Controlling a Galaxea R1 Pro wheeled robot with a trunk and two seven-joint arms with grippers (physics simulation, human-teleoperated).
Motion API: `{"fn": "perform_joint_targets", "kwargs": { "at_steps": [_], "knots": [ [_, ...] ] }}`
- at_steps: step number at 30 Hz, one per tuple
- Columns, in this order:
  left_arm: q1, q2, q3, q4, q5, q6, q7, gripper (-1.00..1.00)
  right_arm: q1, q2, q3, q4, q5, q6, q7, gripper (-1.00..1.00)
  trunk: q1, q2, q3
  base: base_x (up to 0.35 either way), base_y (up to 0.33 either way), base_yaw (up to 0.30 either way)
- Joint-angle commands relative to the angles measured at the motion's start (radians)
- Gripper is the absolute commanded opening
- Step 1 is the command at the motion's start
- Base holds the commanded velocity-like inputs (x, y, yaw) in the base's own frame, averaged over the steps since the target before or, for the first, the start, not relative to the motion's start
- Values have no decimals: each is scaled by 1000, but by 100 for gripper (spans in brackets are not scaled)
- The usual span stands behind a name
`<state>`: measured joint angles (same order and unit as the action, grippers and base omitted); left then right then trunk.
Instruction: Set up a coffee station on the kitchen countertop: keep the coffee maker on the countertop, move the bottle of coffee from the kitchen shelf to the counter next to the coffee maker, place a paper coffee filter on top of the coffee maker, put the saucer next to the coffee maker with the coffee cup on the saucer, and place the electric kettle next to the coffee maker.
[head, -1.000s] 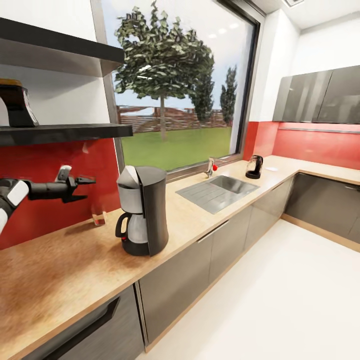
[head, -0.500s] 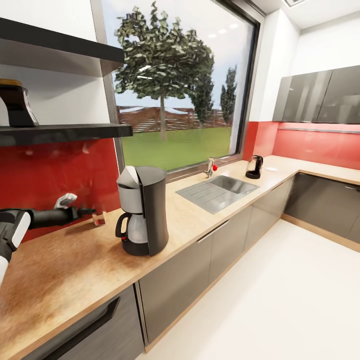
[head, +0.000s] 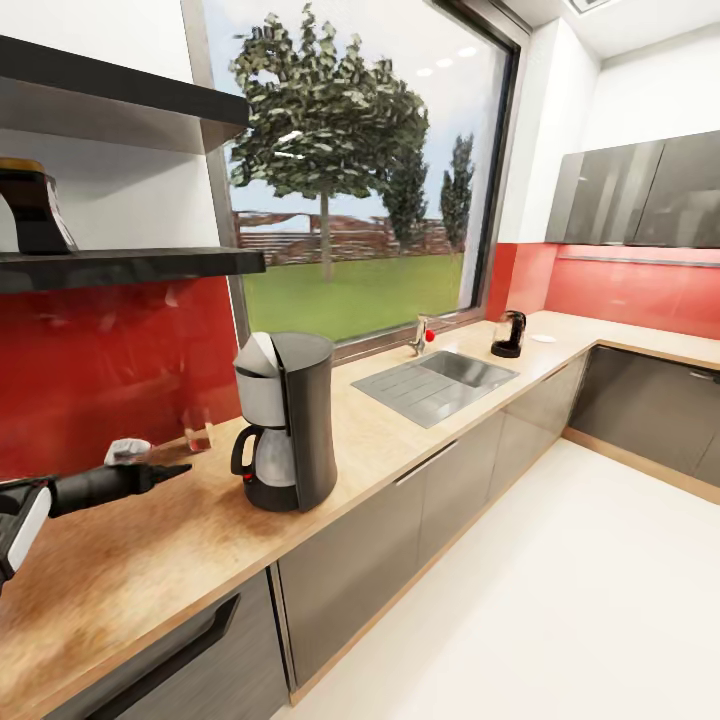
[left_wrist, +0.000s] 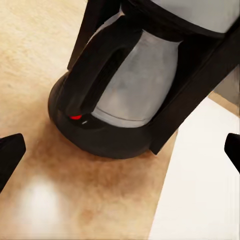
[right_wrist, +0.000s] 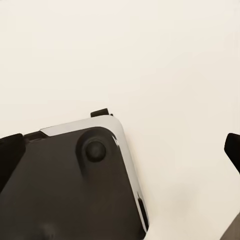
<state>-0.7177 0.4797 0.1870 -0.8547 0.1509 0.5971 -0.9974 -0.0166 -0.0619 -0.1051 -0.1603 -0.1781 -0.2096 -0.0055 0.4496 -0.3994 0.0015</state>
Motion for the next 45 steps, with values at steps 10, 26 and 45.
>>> {"fn": "perform_joint_targets", "kwargs": {
  "at_steps": [10,26,45],
  "knots": [
    [26,-3,70,-3,5,-31,-38,100,0,1,-3,2,-9,-3,-1,100,0,-1,3,-182,-112,227],
    [26,-1,72,-2,4,-31,-38,100,0,1,-3,5,-9,-2,-1,100,0,-1,4,-15,-82,278],
    [26,-3,72,-2,4,-31,-35,100,0,1,-4,2,-9,-4,-1,100,0,-1,4,0,0,129]
  ]
}}
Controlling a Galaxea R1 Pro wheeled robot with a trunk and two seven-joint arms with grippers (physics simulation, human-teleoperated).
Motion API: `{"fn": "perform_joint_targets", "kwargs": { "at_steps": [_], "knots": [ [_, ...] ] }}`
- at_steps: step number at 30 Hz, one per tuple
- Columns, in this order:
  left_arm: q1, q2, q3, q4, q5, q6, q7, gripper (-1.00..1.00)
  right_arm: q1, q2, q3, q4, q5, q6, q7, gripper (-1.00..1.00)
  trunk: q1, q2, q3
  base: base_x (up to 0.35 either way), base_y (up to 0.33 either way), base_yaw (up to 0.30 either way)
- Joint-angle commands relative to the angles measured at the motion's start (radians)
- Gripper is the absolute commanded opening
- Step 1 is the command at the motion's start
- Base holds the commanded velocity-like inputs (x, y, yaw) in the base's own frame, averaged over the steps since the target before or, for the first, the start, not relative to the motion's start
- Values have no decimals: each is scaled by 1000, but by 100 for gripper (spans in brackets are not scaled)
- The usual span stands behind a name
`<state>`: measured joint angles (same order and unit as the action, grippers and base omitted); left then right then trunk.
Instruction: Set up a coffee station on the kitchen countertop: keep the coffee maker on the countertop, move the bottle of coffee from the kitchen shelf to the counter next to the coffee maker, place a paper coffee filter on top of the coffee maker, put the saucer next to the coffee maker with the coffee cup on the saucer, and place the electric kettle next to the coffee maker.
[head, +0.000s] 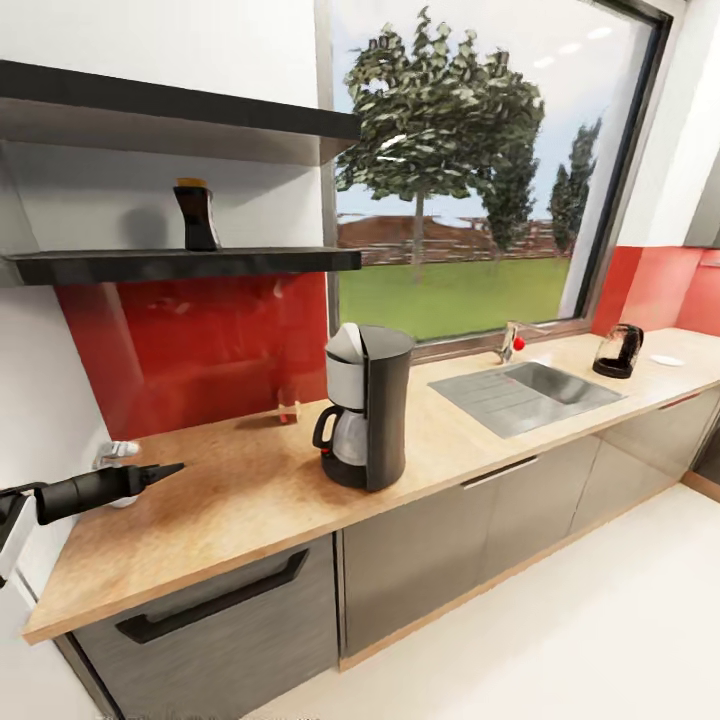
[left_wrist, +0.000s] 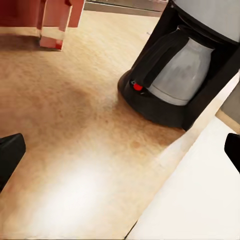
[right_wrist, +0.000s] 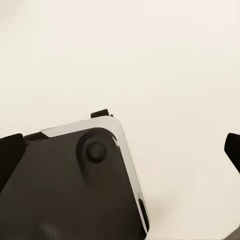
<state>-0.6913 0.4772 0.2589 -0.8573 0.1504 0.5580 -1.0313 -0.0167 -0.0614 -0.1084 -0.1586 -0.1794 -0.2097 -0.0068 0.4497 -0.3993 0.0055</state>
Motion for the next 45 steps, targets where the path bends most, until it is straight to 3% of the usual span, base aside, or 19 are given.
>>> {"fn": "perform_joint_targets", "kwargs": {
  "at_steps": [1,15,26,45],
  "knots": [
    [-1,0,0,1,5,8,-1,100,0,0,0,1,-8,-3,1,100,0,-1,0,0,0,271],
    [-1,-1,0,0,6,6,0,100,0,0,1,2,-8,-3,1,100,0,-1,0,0,0,276],
    [-1,-4,-1,1,5,-41,5,100,0,0,1,2,-8,-3,1,100,0,-1,0,0,-170,278],
    [-1,-11,-6,1,-5,-44,7,100,0,-1,1,1,-8,-3,1,100,0,-1,0,80,-171,21]
  ]
}}
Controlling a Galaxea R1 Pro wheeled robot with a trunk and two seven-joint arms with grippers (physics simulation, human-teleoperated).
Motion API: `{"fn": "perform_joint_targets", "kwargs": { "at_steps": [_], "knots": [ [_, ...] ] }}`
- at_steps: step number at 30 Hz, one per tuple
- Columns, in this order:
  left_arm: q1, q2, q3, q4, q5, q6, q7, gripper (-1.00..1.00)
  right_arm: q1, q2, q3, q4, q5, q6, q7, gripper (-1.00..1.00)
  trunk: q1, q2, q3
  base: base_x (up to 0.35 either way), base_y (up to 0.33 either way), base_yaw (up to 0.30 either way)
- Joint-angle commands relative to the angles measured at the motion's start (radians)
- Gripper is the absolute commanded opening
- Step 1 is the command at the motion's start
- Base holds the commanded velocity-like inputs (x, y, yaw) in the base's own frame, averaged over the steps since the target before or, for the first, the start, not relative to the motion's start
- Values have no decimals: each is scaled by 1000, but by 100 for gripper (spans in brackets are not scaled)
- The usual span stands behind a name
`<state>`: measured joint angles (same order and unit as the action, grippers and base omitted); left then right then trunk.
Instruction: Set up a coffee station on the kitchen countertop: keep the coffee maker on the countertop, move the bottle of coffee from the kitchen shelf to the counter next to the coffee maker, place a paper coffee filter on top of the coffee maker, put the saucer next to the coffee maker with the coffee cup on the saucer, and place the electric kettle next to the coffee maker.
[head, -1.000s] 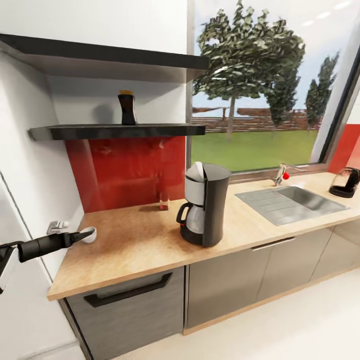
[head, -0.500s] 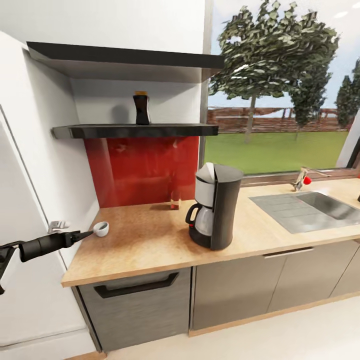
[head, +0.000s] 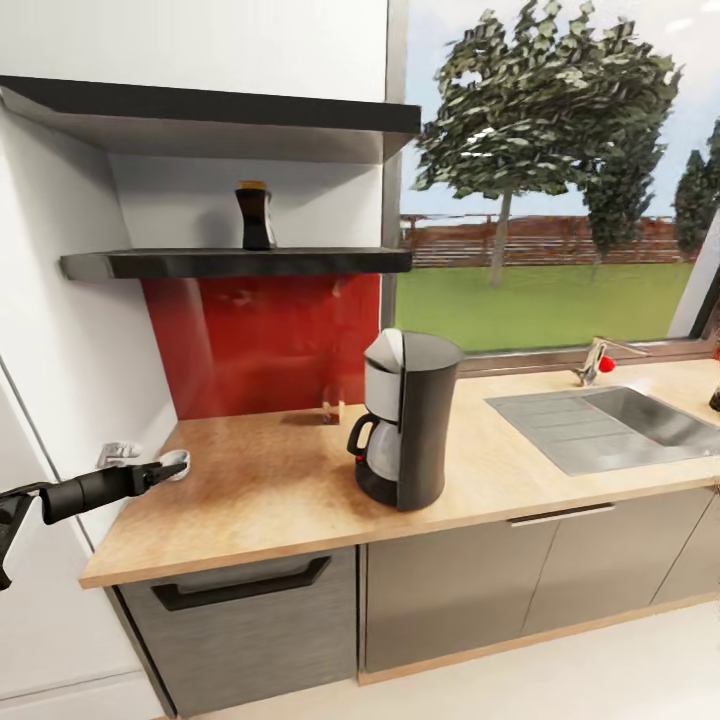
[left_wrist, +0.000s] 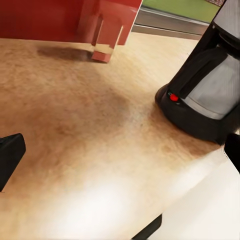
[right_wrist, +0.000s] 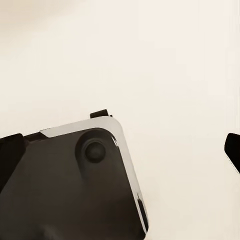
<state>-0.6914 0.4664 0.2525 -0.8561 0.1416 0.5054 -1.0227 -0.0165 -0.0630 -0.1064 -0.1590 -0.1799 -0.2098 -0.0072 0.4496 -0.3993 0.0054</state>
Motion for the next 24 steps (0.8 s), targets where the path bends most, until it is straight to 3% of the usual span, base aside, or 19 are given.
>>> {"fn": "perform_joint_targets", "kwargs": {
  "at_steps": [1,8,19,24],
  "knots": [
    [0,0,1,0,4,9,-2,100,0,0,-1,1,-7,-3,1,100,0,-1,0,2,-270,0],
    [0,0,1,0,4,9,-2,100,0,0,0,1,-7,-3,1,100,0,-1,0,0,-271,41],
    [0,0,1,0,4,9,-2,100,0,2,1,1,-7,-3,1,100,0,-1,0,-1,-271,249],
    [0,0,1,0,3,9,-2,100,0,0,-1,1,-7,-3,1,100,0,-1,0,-149,-233,68]
  ]
}}
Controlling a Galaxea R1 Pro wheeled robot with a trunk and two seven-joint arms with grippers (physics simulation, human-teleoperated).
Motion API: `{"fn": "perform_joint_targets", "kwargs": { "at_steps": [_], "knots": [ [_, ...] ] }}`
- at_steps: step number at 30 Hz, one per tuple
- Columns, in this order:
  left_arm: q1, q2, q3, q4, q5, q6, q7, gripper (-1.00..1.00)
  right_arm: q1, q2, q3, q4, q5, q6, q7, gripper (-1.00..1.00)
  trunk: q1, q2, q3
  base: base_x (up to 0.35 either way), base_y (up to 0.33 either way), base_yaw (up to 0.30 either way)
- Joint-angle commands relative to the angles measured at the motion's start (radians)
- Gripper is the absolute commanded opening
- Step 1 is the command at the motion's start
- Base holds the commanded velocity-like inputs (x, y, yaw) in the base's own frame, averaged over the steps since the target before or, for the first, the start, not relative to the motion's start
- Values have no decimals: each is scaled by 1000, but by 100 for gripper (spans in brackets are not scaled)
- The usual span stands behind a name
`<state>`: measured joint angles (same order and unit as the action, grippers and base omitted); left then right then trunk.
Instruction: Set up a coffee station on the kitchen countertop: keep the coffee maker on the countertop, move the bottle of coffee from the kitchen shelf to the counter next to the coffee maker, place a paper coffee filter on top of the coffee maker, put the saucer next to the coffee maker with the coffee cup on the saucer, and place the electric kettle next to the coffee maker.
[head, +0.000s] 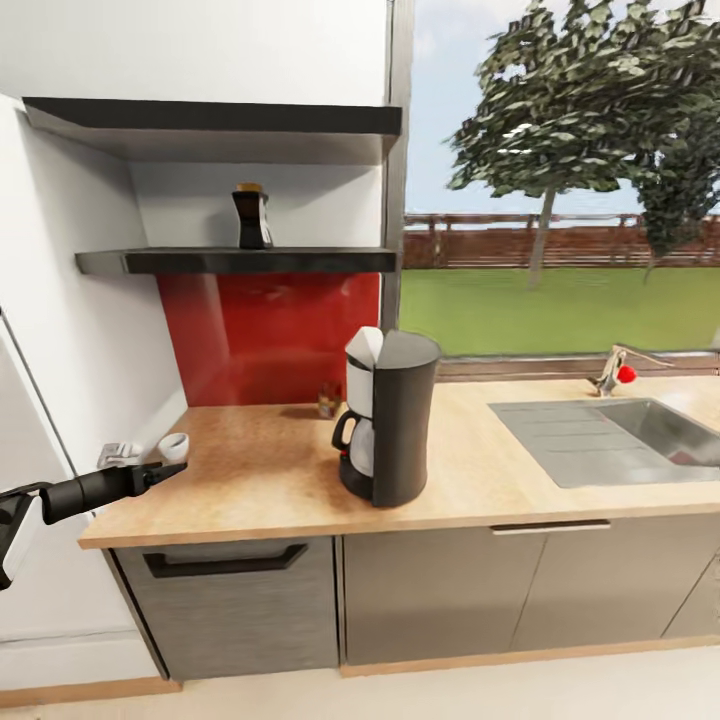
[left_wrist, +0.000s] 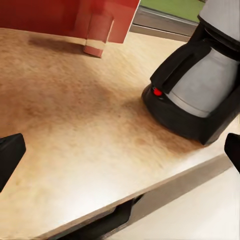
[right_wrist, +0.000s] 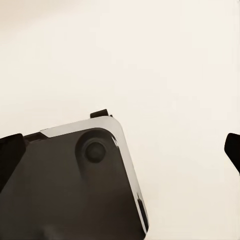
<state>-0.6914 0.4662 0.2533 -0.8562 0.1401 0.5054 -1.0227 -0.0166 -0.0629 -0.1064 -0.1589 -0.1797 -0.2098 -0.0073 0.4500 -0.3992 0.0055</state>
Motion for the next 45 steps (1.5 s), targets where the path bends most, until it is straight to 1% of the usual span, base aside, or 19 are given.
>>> {"fn": "perform_joint_targets", "kwargs": {
  "at_steps": [1,12,22,24,25,26,29,30,32,33,35,37,39,40,41,42,43,44,45],
  "knots": [
    [0,0,1,0,4,9,-2,100,0,0,-1,1,-7,-3,1,100,0,-1,0,-219,-204,11],
    [0,0,6,0,11,10,-2,100,0,0,-1,1,-7,-3,1,100,0,-1,0,-223,-177,2],
    [0,-2,6,2,14,10,0,100,0,0,-2,1,-7,-3,1,100,0,-1,0,-21,-11,34],
    [-5,-8,2,0,10,11,24,100,0,0,-3,1,-9,-3,1,100,0,-1,0,0,0,229],
    [-10,-21,-1,-4,10,11,54,100,0,0,-4,1,-9,-3,1,100,0,-1,0,0,0,220],
    [-13,-42,-3,-12,9,12,80,100,0,0,-4,1,-9,-3,1,100,0,-1,0,0,0,147],
    [-38,-116,-10,-88,4,19,199,100,0,0,-3,1,-9,-3,1,100,0,-1,0,0,0,64],
    [-45,-124,-11,-105,3,21,219,100,0,0,-2,1,-9,-3,1,100,0,-1,0,0,0,31],
    [-74,-147,-14,-175,4,35,282,100,0,0,-2,1,-9,-3,1,100,0,-1,0,0,0,16],
    [-83,-150,-14,-191,5,43,291,100,0,0,-1,1,-8,-3,1,100,0,-1,0,0,0,10],
    [-118,-156,-15,-237,8,87,310,100,0,0,-1,1,-8,-3,1,100,0,-1,0,0,0,6],
    [-223,-162,-15,-296,11,227,325,100,0,0,-1,2,-8,-3,1,100,0,-1,0,0,0,2],
    [-309,-167,-15,-309,12,306,328,100,0,0,0,2,-8,-3,1,100,0,-1,0,0,0,0],
    [-353,-174,-16,-308,12,335,330,100,0,0,0,3,-8,-3,1,100,0,-1,0,0,0,0],
    [-375,-178,-17,-307,10,347,331,100,0,0,0,3,-8,-3,1,100,0,-1,0,0,0,0],
    [-417,-188,-20,-304,8,367,334,100,0,0,0,3,-8,-3,1,100,0,-1,0,0,0,0],
    [-475,-200,-30,-297,6,398,340,100,0,0,0,4,-7,-3,1,100,0,-1,0,0,0,0],
    [-494,-202,-33,-292,6,410,342,100,0,0,0,4,-7,-3,1,100,0,-1,0,0,0,0],
    [-627,-214,-52,-218,6,475,351,100,0,1,2,4,-7,-2,2,100,0,-1,0,0,0,0]
  ]
}}
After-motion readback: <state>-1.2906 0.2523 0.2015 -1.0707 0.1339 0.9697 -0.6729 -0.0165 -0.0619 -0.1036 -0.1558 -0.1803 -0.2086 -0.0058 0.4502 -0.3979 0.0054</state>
